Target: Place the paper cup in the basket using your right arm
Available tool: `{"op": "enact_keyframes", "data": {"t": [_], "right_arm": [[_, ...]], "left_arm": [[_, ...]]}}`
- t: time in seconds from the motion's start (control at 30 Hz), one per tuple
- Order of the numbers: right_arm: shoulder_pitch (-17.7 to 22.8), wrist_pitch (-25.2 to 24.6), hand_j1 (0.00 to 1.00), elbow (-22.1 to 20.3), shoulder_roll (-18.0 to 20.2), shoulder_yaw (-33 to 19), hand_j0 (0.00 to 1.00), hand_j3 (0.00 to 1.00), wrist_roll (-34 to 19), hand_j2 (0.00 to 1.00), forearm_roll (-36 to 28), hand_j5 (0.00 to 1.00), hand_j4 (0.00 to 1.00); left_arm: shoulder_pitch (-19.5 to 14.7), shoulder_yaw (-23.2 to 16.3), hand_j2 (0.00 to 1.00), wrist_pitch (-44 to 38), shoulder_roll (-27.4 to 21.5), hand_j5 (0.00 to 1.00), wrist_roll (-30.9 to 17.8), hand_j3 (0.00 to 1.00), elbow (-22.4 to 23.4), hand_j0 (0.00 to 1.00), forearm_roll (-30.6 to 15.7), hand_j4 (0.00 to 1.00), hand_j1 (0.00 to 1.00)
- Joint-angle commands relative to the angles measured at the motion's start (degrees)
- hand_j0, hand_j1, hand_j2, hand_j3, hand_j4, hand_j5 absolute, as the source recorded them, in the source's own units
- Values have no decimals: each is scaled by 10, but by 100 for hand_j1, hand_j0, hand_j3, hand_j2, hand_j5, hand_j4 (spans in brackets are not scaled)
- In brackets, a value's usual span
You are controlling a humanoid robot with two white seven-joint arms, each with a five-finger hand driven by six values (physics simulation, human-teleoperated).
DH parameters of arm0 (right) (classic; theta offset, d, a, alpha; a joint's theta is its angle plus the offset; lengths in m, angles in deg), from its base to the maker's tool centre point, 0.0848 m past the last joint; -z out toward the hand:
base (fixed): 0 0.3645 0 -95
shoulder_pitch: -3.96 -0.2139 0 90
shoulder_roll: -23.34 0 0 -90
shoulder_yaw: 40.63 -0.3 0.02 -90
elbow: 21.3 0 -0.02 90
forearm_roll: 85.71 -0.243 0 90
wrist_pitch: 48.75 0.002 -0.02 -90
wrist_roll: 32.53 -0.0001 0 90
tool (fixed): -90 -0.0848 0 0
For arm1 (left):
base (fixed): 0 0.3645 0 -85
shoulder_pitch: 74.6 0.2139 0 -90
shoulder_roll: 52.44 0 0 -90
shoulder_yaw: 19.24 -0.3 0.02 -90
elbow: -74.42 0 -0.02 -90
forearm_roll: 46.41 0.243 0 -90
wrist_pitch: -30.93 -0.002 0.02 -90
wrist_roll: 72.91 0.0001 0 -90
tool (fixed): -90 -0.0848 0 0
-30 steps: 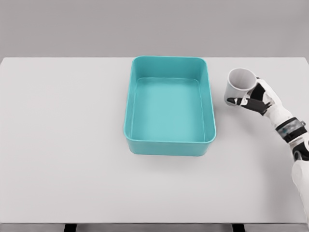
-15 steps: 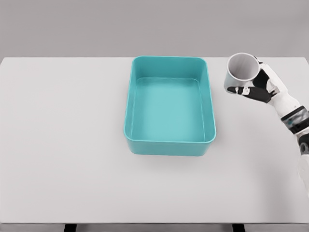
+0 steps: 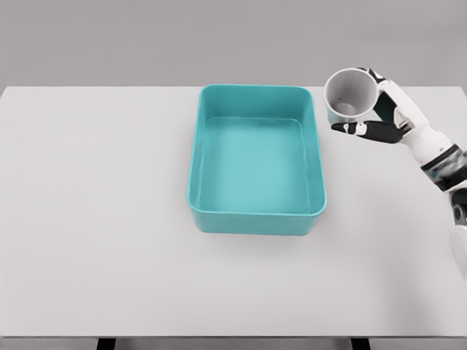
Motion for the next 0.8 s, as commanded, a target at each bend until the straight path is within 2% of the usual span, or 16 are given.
{"op": "enact_keyframes", "data": {"t": [0.0,0.13,0.27,0.4,0.5,0.6,0.77], "right_arm": [[0,-1,55,-17,-1,1,55,55,0,55,10,55,55],[-2,2,55,-20,-1,1,55,55,0,55,27,55,55],[-4,4,55,-46,-1,2,55,55,0,55,50,55,55],[-6,5,55,-53,-2,18,55,55,0,55,74,55,55],[-9,2,55,-75,-3,32,55,55,0,55,107,55,55],[-11,3,55,-80,-3,35,55,55,0,55,109,55,55],[-34,0,55,-89,-2,71,55,55,0,55,140,55,55]], "left_arm": [[0,0,100,0,0,100,0,100,0,100,0,100,100],[0,0,100,0,0,100,0,100,0,100,0,100,100],[0,0,100,0,0,100,0,100,0,100,0,100,100],[0,1,100,0,0,100,0,100,0,100,0,100,100],[0,1,100,0,0,100,0,100,0,100,0,100,100],[-1,0,100,0,0,100,0,100,0,100,0,100,100],[0,0,100,0,0,100,0,100,0,100,0,100,100]]}}
